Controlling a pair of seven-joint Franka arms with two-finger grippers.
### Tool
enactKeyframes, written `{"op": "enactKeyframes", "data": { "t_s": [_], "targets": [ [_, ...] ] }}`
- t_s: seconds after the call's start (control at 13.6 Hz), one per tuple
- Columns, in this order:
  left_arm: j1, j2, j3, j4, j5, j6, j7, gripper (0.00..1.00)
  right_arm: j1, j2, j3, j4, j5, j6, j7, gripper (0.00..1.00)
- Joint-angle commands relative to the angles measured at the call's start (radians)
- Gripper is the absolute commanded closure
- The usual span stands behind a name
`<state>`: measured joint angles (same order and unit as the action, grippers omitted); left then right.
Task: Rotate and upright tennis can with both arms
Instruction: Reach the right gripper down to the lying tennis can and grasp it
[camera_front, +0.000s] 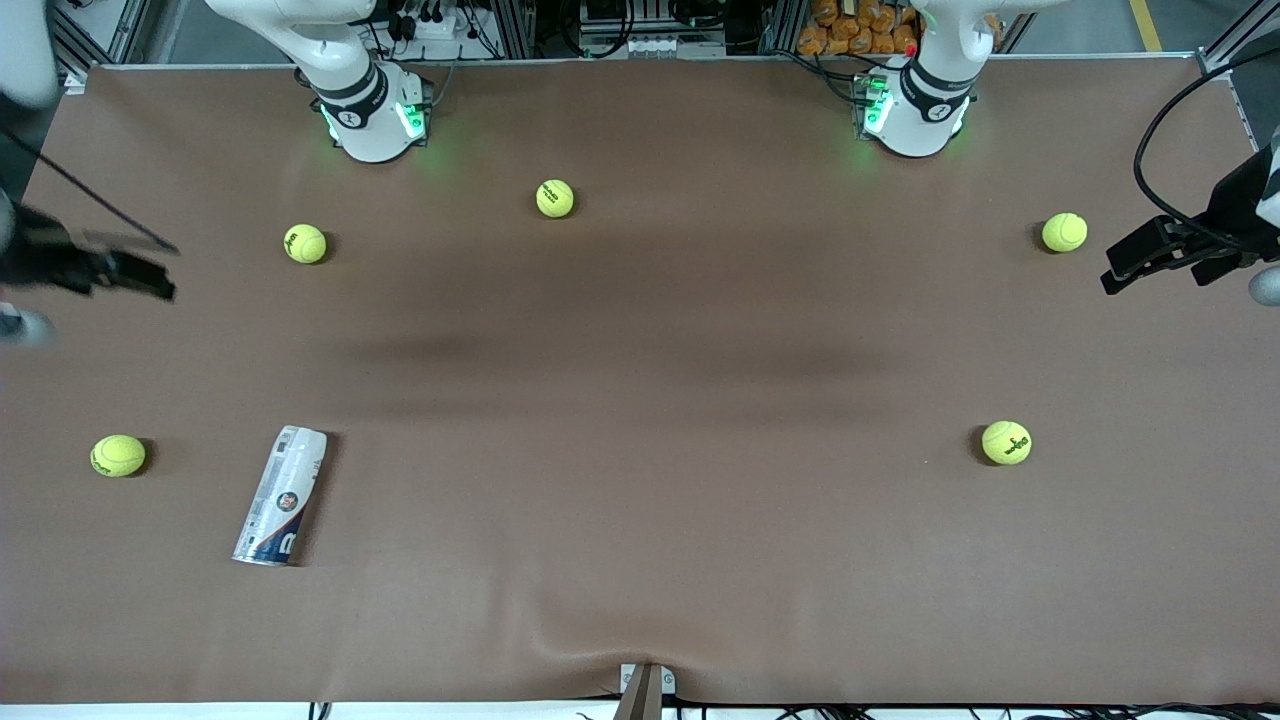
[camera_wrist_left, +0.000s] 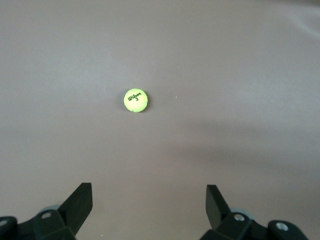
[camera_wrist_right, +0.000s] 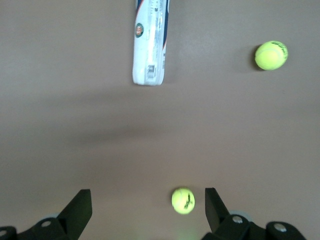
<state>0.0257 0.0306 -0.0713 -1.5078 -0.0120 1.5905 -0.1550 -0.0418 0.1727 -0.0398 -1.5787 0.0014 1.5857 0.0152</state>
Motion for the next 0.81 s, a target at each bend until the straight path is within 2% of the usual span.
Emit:
{"op": "enactKeyframes", "data": {
  "t_s": [0.0,0.37,0.74],
  "targets": [
    [0.007,-0.017,-0.004,-0.009,-0.009,-0.009,0.003,0.00,-0.058,0.207,0.015,0.087,0.057,0.081,-0.011,0.00],
    [0.007,-0.018,-0.004,-0.009,-0.013,-0.009,-0.001,0.00,-0.043,0.437,0.020,0.115,0.060,0.334,-0.011,0.00],
    [0.020,-0.018,-0.004,-0.011,-0.017,-0.010,-0.001,0.00,-0.020,0.553,0.020,0.111,0.055,0.555,-0.014,0.00]
  ]
}}
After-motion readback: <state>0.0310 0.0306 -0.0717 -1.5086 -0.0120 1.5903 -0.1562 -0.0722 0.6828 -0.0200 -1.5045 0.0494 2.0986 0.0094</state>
